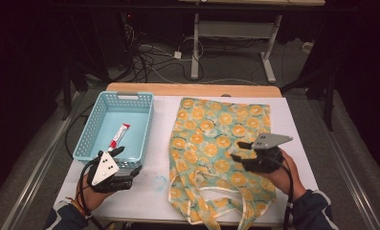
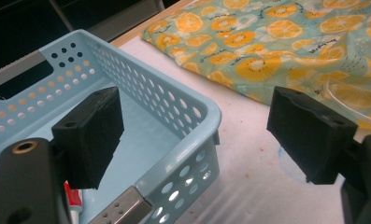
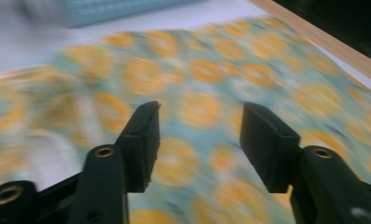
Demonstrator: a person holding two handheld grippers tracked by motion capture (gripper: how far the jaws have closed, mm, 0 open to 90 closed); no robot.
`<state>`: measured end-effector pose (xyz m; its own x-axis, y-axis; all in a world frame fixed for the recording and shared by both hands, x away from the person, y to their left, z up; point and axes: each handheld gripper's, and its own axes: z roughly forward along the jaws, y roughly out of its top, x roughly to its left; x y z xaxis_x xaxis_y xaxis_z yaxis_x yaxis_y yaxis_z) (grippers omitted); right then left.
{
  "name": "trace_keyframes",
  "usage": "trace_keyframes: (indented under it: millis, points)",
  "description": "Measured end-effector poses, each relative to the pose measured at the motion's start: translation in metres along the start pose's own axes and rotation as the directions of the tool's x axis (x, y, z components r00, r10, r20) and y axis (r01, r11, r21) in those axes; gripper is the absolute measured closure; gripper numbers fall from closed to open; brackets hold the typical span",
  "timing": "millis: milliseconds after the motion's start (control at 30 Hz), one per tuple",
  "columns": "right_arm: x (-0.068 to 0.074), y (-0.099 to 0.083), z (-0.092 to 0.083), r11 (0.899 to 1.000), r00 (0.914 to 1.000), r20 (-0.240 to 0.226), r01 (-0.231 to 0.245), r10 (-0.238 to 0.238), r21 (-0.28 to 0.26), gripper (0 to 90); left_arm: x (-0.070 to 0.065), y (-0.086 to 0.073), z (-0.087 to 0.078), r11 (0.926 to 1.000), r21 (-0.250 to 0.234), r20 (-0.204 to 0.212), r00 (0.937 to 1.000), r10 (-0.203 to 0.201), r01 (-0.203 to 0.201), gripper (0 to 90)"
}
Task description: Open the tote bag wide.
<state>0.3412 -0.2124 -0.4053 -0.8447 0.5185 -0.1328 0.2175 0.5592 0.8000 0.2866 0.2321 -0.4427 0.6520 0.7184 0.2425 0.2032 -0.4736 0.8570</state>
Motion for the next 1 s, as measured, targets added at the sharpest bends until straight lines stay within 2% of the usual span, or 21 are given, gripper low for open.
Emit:
trace_keyframes:
  millis: [67,133,200,267,333,400,467,533,567,633,767,867,933,967,1000]
  points:
    - [0.02,0.008,0.008,0.997,0.9951,-0.057,0.081,-0.081,0.012,44.6,-0.001,0.0,0.0,1.0,-0.002,0.002,1.0,0.002,-0.002,18.1]
    - [0.037,0.013,0.019,0.984,0.9825,-0.081,0.171,-0.167,0.045,41.9,-0.002,0.001,0.0,1.0,-0.001,0.004,1.0,0.006,-0.006,18.1]
    - [0.046,0.015,0.031,0.976,0.9718,-0.13,0.206,-0.197,0.065,42.4,-0.001,0.0,0.0,1.0,-0.001,0.007,1.0,0.005,-0.005,18.1]
    - [0.051,0.014,0.045,0.964,0.9631,-0.147,0.242,-0.226,0.106,43.0,-0.001,0.0,0.0,1.0,0.0,0.007,1.0,0.0,0.0,18.1]
    - [0.051,0.012,0.058,0.958,0.9598,-0.163,0.251,-0.228,0.14,48.0,-0.001,0.0,0.001,1.0,0.002,0.01,0.9999,-0.002,0.002,18.1]
    - [0.05,0.01,0.071,0.952,0.9587,-0.178,0.252,-0.222,0.172,59.5,-0.001,0.0,0.002,1.0,0.005,0.013,0.9999,-0.001,0.001,18.1]
    - [0.048,0.009,0.082,0.946,0.963,-0.167,0.245,-0.212,0.214,69.4,-0.001,0.0,0.003,1.0,0.006,0.016,0.9999,0.002,-0.002,18.1]
    - [0.047,0.008,0.091,0.946,0.966,-0.166,0.233,-0.198,0.225,78.1,-0.002,0.0,0.003,0.9999,0.008,0.018,0.9998,0.006,-0.006,18.1]
    - [0.046,0.009,0.096,0.947,0.9695,-0.14,0.229,-0.201,0.227,81.7,-0.002,0.0,0.003,0.9999,0.008,0.018,0.9998,0.007,-0.007,18.1]
    - [0.044,0.01,0.102,0.953,0.9746,-0.121,0.211,-0.188,0.216,88.8,-0.002,0.001,0.003,1.0,0.007,0.015,0.9999,0.006,-0.006,18.1]
    - [0.035,0.018,0.11,0.971,0.9884,-0.02,0.152,-0.151,0.187,90.0,-0.001,0.001,0.003,1.0,0.005,0.012,0.9999,0.002,-0.002,18.1]
    - [0.026,0.028,0.11,0.98,0.9894,0.058,0.123,-0.133,0.157,90.0,0.0,0.002,0.003,1.0,-0.002,0.012,0.9999,-0.002,0.002,18.1]
    - [0.019,0.037,0.107,0.985,0.9865,0.115,0.1,-0.117,0.141,90.0,0.0,0.003,0.003,1.0,-0.002,0.01,1.0,0.0,0.0,18.1]
    - [0.014,0.041,0.105,0.989,0.9862,0.137,0.076,-0.093,0.123,90.0,0.0,0.003,0.003,1.0,-0.003,0.009,1.0,0.0,0.0,18.1]
    - [0.009,0.045,0.104,0.992,0.9824,0.168,0.062,-0.081,0.113,90.0,0.001,0.003,0.003,1.0,-0.005,0.008,1.0,0.0,0.0,18.1]
